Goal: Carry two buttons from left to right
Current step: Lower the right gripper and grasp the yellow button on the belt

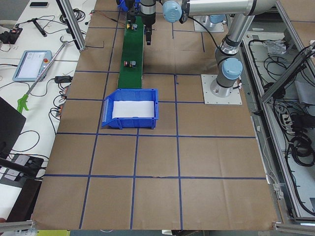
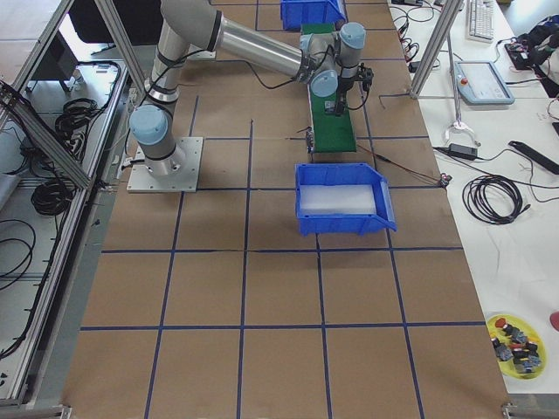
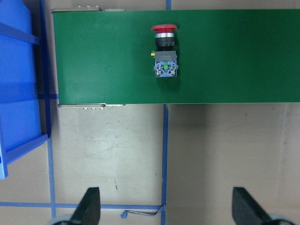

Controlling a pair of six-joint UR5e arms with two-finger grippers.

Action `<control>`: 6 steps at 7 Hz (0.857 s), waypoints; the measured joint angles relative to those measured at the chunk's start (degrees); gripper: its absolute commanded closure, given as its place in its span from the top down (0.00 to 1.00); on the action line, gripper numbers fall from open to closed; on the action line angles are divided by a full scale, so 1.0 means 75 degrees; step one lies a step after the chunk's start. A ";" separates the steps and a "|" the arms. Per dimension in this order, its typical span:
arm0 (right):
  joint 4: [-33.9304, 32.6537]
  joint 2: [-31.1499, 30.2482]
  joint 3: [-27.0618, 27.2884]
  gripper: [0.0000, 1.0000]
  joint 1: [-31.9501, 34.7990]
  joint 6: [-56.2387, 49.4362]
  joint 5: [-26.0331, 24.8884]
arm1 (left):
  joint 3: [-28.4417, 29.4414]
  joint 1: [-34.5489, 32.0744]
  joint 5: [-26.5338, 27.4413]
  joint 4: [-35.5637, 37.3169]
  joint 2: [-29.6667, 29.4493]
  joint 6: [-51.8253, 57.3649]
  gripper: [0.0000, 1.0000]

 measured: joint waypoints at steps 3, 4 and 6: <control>-0.0101 0.0246 -0.0019 0.40 0.0008 -0.0009 -0.0010 | 0.0067 0.0006 -0.0004 0.0016 -0.0004 -0.0033 1.00; -0.0157 0.0301 -0.0019 0.09 0.0004 -0.0025 -0.0036 | 0.0094 0.0006 0.0028 0.0029 -0.0009 -0.0034 1.00; -0.0072 0.0286 -0.0006 0.05 -0.0012 -0.0110 -0.0086 | 0.0122 0.0007 0.0054 0.0053 -0.0013 -0.0034 1.00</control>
